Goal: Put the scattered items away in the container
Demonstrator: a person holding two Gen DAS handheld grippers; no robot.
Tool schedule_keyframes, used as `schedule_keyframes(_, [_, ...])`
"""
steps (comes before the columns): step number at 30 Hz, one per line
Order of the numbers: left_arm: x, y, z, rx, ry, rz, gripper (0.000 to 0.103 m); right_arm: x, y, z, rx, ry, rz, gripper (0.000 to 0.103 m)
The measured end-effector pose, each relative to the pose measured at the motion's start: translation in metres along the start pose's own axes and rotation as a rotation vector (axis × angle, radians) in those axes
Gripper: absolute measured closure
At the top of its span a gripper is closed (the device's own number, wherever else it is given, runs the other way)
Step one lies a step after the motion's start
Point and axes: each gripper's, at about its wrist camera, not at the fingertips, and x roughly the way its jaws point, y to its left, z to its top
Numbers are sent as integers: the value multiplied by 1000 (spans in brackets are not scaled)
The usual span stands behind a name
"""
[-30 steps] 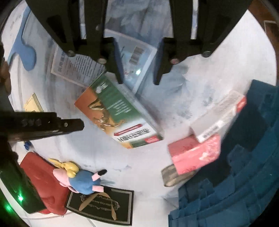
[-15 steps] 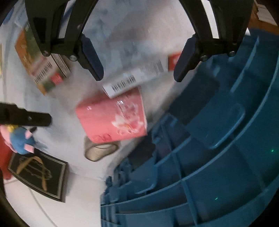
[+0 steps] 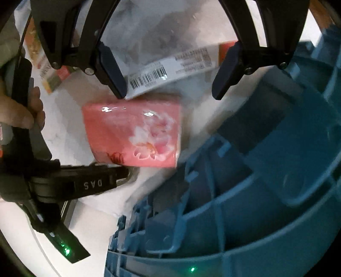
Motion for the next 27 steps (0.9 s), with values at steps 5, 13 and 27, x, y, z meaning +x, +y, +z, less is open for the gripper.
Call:
schedule_keyframes(5, [-11, -5, -22, 29, 64, -21, 21, -4, 2, -21, -17, 145, 22, 66])
schedule_keyframes(13, [-47, -13, -81, 82, 149, -70, 21, -41, 0, -98, -24, 262, 93, 66])
schedule_keyframes(27, [-112, -15, -98, 59, 95, -43, 16, -133, -24, -181, 109, 121, -7, 15])
